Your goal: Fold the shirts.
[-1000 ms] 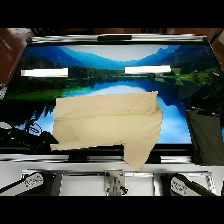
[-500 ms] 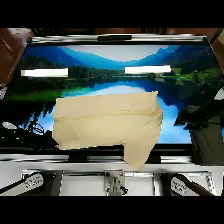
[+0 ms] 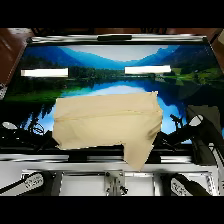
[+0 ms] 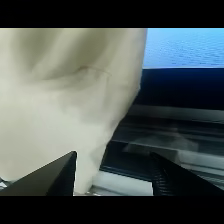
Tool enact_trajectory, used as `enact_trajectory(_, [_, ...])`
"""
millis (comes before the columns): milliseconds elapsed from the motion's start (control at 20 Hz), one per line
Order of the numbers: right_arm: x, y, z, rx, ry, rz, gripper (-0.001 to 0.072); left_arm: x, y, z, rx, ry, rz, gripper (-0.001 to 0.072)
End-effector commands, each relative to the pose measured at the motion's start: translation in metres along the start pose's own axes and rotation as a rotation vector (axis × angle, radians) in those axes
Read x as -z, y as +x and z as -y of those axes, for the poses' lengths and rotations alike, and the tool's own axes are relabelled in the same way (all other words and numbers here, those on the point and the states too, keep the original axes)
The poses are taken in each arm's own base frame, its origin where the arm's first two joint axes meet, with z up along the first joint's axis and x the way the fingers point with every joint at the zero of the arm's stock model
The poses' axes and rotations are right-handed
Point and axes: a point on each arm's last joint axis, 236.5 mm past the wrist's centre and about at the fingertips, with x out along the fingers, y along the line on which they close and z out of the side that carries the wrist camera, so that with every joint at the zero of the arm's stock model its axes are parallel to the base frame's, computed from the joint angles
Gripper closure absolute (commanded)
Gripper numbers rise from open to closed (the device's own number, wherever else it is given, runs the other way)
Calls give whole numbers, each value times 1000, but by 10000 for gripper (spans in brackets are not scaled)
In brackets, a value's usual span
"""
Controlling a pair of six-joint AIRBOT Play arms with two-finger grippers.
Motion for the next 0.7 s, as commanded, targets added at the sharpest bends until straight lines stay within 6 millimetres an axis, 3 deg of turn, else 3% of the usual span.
enact_trajectory(0, [-5, 16, -7, -3, 9, 44, 141, -4, 0, -1, -5, 4, 18, 667])
enact_trajectory(250, [-21, 21, -12, -37, 66, 91, 167, -4, 0, -1, -5, 4, 19, 667])
enact_trajectory(400, [-25, 20, -25, -94, 45, 103, 638, -5, -1, -1, -5, 18, 20, 668])
enact_trajectory(500, [-24, 12, -43, -151, -41, 107, 634, -12, -7, 2, -7, 68, 37, 668])
enact_trajectory(650, [-42, -22, -64, -163, -187, 209, 635, -35, -38, 21, 11, 173, 89, 668])
